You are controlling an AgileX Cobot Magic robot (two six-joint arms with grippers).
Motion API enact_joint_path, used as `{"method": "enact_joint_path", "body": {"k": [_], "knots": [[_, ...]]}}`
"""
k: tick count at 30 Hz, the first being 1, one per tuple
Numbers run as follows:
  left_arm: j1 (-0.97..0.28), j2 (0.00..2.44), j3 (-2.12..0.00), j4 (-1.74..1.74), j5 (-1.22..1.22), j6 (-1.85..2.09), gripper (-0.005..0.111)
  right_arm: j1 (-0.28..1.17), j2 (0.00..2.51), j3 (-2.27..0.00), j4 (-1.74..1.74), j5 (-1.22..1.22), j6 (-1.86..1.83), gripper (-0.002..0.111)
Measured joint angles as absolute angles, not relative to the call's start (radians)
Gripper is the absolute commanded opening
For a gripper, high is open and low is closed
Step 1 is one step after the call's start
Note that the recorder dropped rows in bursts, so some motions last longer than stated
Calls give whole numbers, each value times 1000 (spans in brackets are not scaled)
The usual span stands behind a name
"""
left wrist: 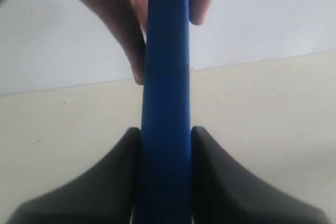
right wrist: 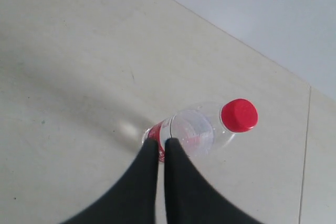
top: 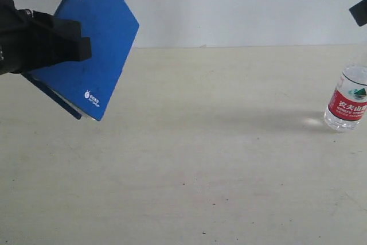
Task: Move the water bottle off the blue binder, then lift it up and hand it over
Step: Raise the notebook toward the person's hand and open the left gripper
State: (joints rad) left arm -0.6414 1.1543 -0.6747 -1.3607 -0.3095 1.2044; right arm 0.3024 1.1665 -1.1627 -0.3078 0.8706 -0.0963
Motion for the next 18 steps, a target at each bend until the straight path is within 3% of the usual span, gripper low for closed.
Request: {"method": "enact_joint_path", "body": {"k": [18], "knots": [[-643,1191,-685,-1208,-330,1233,4,302,1166,-1163,-324,927,-106,1]]}}
